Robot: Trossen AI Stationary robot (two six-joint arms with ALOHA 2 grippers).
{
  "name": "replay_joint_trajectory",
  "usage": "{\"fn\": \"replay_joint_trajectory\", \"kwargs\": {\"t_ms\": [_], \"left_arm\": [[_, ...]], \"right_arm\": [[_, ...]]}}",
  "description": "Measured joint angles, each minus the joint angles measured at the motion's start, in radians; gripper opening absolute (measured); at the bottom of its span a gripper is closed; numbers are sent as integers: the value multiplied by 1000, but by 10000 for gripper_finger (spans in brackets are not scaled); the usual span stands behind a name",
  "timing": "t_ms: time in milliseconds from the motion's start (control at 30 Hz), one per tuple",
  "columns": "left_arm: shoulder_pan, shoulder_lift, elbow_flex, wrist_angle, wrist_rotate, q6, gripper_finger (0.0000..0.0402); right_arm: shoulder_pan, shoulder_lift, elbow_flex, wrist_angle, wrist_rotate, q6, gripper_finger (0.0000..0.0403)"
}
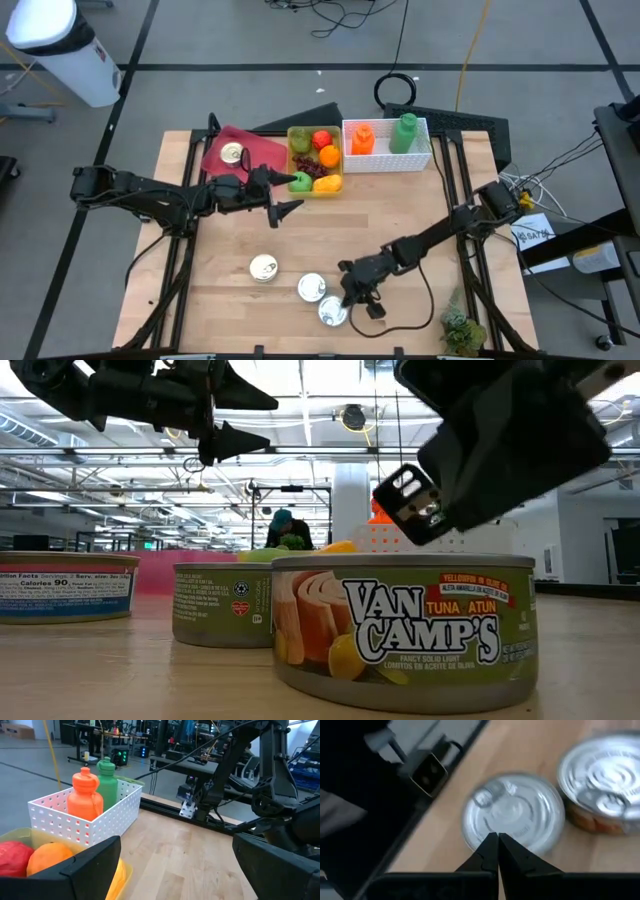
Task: Pick & Place Food Item
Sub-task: Put the blue and pink tuna can into the red bin
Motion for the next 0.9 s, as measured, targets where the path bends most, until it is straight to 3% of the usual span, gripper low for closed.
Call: {"fn": "replay_joint_trajectory", "kwargs": {"t_ms": [167,467,667,900], "left_arm": [[0,0,0,-1,-25,1,395],[0,0,0,-2,-25,-3,395],[0,0,0,-2,-25,-2,395],[-18,0,1,-122,70,-203,395]], "right_arm": [[16,0,0,8,56,-10,0],[-6,1,-1,-132,116,-21,0],[-24,-13,0,-164,323,-64,0],[-32,-94,2,-281,372,-71,0]]}}
